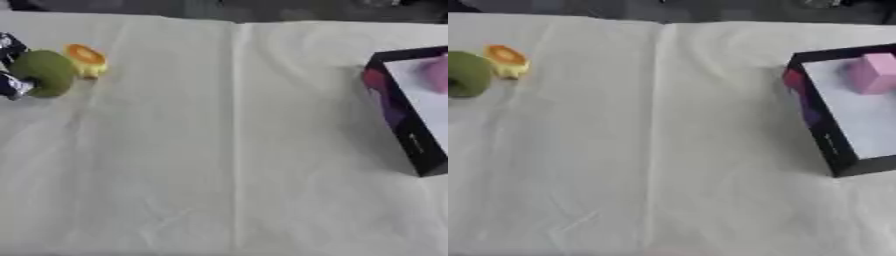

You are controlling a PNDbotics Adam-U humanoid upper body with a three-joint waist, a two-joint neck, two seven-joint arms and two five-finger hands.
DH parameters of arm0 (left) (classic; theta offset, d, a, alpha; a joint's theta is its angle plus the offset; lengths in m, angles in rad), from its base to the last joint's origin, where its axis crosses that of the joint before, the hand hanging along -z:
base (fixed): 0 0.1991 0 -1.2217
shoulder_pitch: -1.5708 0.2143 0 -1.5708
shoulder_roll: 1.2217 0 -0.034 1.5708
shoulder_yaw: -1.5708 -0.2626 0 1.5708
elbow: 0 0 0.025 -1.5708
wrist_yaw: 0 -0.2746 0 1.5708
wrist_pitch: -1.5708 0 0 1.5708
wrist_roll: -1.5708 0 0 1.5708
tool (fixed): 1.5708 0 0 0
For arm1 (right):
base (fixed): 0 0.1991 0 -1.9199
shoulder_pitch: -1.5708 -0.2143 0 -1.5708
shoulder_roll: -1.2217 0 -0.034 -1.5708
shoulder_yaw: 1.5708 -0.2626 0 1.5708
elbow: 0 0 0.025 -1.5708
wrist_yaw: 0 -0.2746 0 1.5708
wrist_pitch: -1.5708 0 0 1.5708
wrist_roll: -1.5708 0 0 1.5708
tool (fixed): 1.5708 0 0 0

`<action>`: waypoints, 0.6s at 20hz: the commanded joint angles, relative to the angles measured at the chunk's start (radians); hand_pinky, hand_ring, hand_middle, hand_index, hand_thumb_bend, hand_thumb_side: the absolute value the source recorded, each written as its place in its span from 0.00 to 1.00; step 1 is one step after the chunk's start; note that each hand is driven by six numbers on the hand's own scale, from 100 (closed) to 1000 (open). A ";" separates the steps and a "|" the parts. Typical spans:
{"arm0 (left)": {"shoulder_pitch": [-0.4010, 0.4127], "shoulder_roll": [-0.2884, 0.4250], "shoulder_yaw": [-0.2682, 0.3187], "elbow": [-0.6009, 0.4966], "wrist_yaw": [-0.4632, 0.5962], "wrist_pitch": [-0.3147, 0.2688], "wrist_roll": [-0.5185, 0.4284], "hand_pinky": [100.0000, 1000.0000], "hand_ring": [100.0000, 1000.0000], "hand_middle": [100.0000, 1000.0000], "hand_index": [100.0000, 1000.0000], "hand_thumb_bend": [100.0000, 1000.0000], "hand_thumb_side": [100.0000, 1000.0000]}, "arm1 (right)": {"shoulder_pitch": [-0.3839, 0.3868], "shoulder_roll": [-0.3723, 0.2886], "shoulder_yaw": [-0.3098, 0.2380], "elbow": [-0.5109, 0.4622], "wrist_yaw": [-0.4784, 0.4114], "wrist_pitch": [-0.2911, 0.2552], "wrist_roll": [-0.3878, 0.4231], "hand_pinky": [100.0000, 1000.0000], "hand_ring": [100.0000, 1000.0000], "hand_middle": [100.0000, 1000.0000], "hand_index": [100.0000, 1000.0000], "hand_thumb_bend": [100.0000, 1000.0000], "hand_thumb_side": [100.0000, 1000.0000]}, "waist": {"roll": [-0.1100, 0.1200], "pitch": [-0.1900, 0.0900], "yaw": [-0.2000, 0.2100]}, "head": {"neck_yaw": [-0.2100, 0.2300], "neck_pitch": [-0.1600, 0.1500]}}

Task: Pick up the objects with one hand, pass them to the other hand, and then place them into the box on the other side of the table.

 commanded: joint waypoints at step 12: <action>0.015 -0.025 -0.030 -0.230 0.239 0.077 0.049 0.64 0.58 0.39 0.41 0.00 0.24 | -0.154 -0.104 0.040 -0.071 0.028 0.044 0.097 0.69 0.79 0.84 0.88 0.07 0.12 | -0.008 -0.044 0.003 | -0.049 0.013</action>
